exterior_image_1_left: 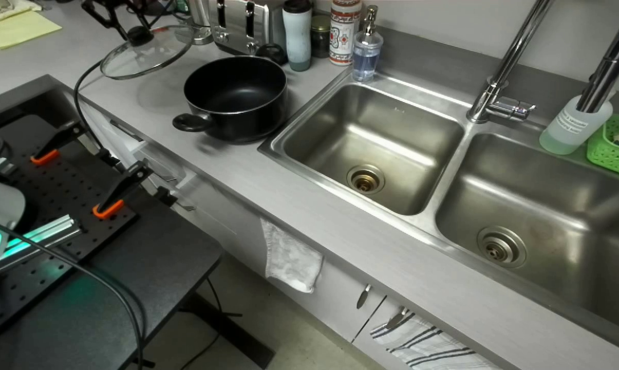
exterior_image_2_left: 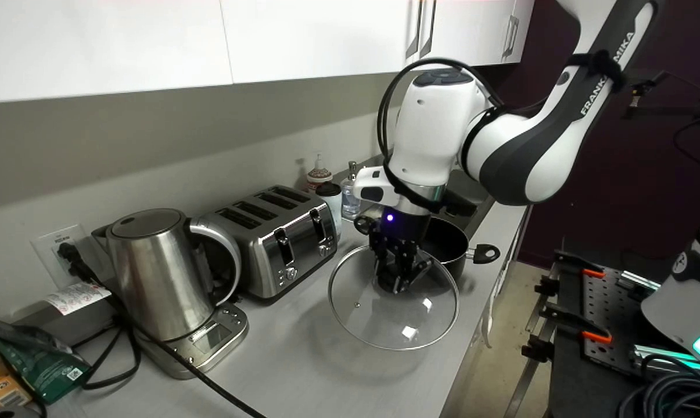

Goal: Put the lid on the counter

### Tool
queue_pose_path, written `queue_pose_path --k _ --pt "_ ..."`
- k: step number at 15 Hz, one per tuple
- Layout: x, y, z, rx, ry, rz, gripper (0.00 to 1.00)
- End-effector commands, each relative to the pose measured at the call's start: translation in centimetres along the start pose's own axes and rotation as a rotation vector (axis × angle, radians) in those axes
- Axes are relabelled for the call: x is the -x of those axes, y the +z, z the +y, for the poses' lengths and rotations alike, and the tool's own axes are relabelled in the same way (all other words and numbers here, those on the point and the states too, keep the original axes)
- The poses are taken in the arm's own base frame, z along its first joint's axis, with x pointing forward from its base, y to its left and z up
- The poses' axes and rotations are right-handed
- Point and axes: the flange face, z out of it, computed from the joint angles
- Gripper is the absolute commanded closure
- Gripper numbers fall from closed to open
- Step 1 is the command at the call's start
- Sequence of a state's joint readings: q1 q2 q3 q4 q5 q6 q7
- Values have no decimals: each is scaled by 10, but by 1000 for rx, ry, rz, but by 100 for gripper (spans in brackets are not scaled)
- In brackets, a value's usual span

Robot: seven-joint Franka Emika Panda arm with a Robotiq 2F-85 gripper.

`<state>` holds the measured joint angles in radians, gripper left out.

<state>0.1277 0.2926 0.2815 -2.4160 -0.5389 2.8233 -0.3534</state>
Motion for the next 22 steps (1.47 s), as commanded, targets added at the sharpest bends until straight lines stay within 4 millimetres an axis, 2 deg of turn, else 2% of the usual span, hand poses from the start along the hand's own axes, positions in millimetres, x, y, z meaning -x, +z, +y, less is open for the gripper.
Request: queue_pose_path --k 1,5,11,15,22 --pt "-6 34 11 -4 -44 -25 76" --pt "-4 73 12 -32 -99 -54 76" --pt "-13 112 11 -74 -181 -80 76" --pt "-27 121 10 -69 -228 -76 76" --pt "-51 120 14 -53 -273 -76 76"
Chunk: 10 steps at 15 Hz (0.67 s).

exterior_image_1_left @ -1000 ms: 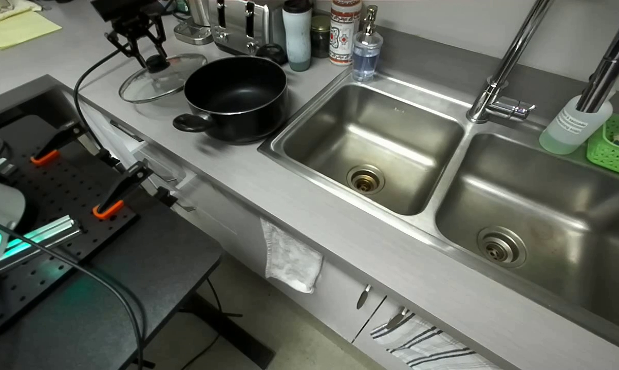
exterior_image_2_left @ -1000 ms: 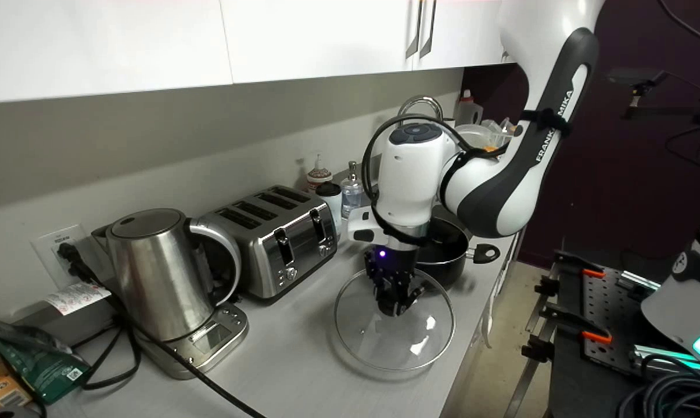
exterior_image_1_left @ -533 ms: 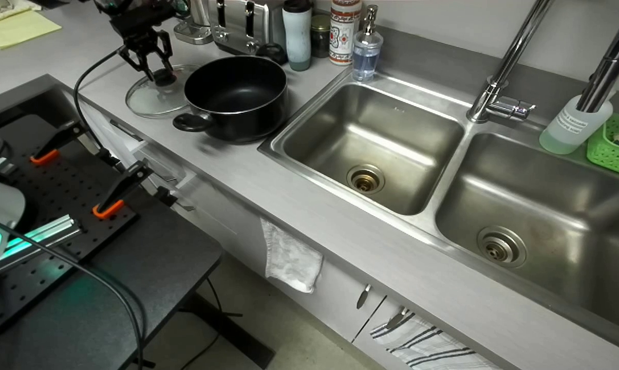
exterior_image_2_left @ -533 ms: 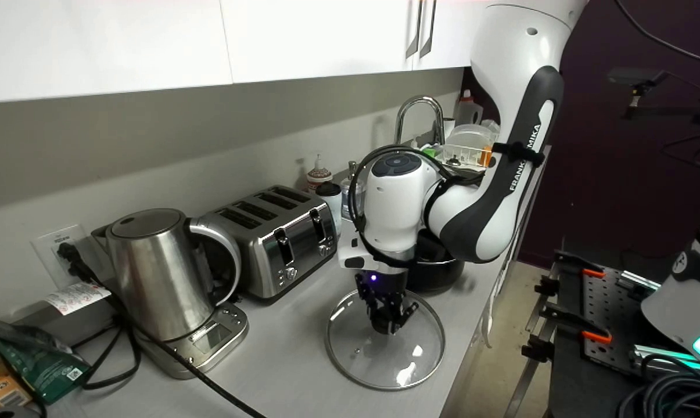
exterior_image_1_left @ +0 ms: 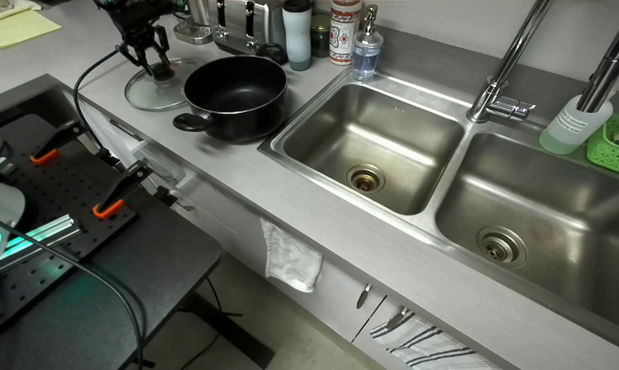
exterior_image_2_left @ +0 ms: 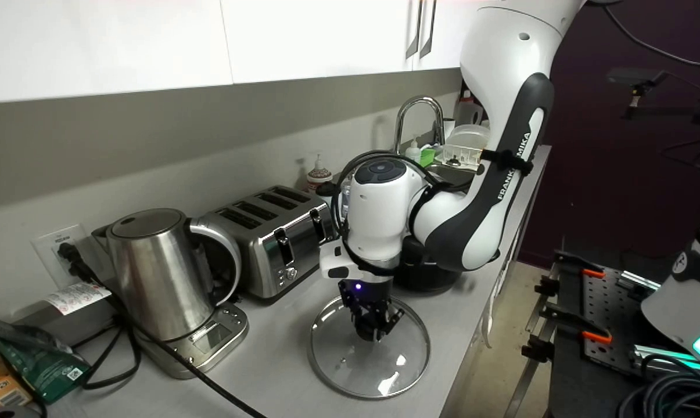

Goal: Put the lid on the counter

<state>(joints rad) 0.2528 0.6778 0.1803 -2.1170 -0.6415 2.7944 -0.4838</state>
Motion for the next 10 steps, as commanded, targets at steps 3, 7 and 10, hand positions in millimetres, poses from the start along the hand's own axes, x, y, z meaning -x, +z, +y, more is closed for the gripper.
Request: queue_pose_path --k 3,7,10 --pt "-9 2 13 10 -44 -23 76" --pt "-9 4 14 2 -52 -41 25" --pt "-10 5 14 -2 -55 -45 12"
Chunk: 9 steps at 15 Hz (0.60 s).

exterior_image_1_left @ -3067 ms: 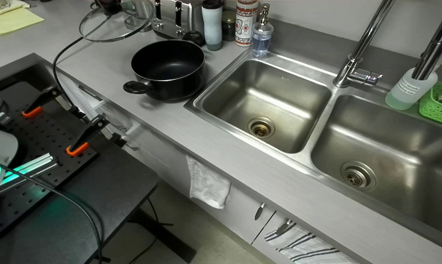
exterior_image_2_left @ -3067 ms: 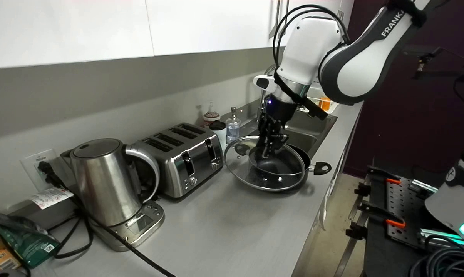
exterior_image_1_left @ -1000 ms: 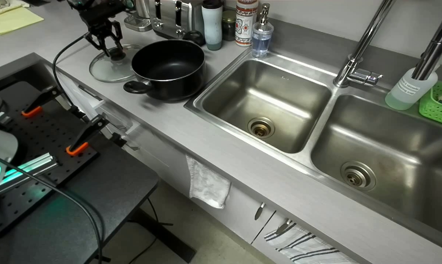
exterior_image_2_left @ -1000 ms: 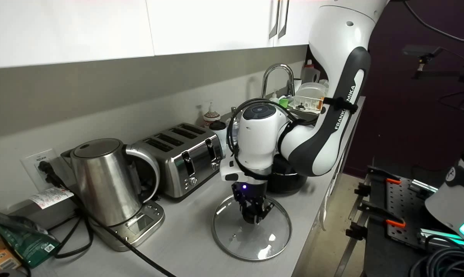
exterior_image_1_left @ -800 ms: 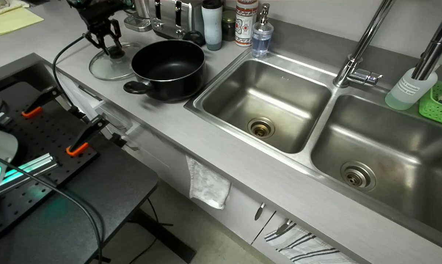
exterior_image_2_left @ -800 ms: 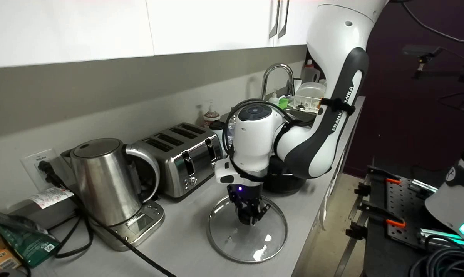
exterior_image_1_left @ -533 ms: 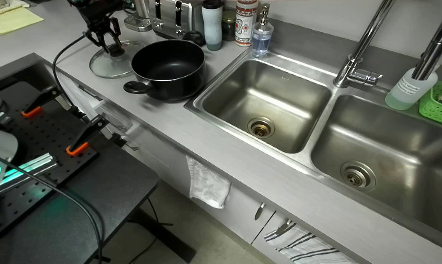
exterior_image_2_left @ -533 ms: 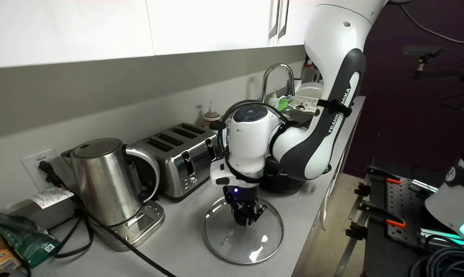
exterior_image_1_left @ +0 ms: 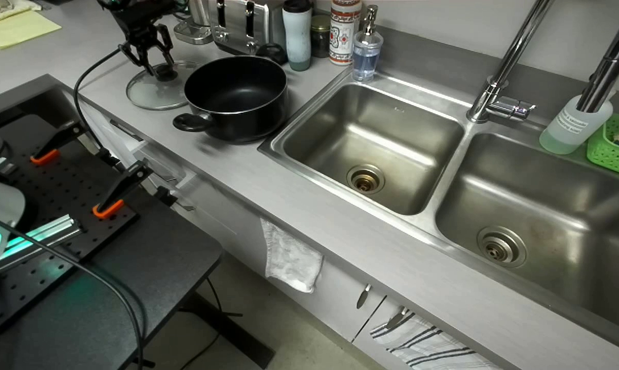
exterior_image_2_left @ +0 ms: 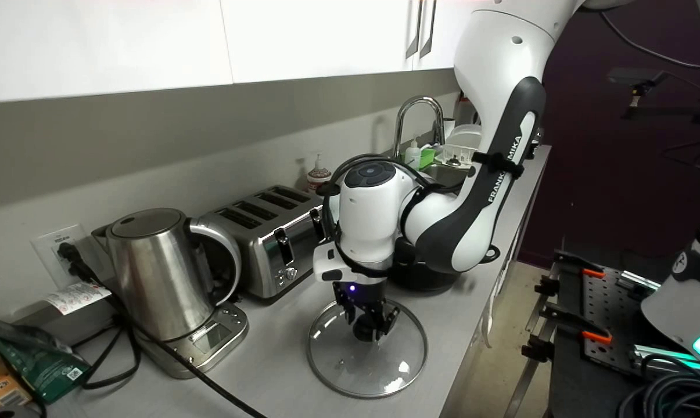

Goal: Put the lid on the counter

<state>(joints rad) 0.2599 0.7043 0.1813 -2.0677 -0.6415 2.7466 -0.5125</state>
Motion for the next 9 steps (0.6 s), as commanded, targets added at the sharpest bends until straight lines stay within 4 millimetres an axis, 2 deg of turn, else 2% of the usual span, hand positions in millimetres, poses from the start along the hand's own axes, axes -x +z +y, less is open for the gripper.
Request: queue_pose_path --k 1,3,9 --pt "-4 -1 5 1 -28 -18 6" --pt "-5 -5 3 2 -32 -13 0" --pt "-6 -26 -27 5 -111 8 0"
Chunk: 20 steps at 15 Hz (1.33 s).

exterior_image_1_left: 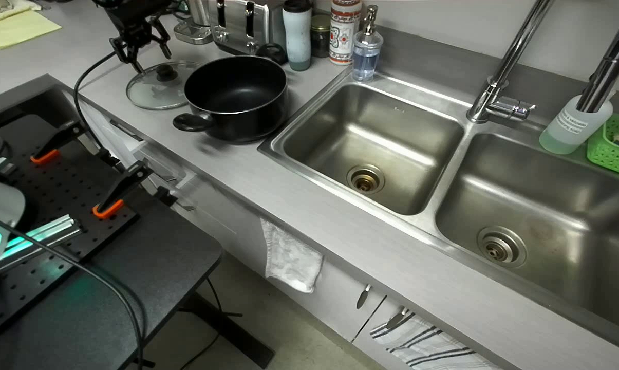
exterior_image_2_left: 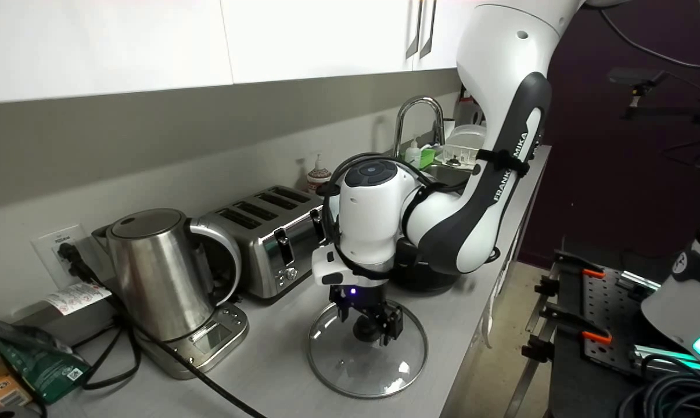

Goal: Put the lid on the counter

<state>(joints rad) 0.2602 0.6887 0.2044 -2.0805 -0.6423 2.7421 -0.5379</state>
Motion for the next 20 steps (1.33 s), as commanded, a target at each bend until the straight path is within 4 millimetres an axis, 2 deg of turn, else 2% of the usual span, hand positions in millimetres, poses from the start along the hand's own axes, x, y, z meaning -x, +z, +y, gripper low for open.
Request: queue_pose_path --k 1,7,15,20 --pt "3 -22 -27 8 -84 2 0" --pt "16 -50 -72 -4 -137 -4 0" --pt "37 -90 -93 -54 57 -8 0" --pt "47 -105 -113 -128 52 -59 0"
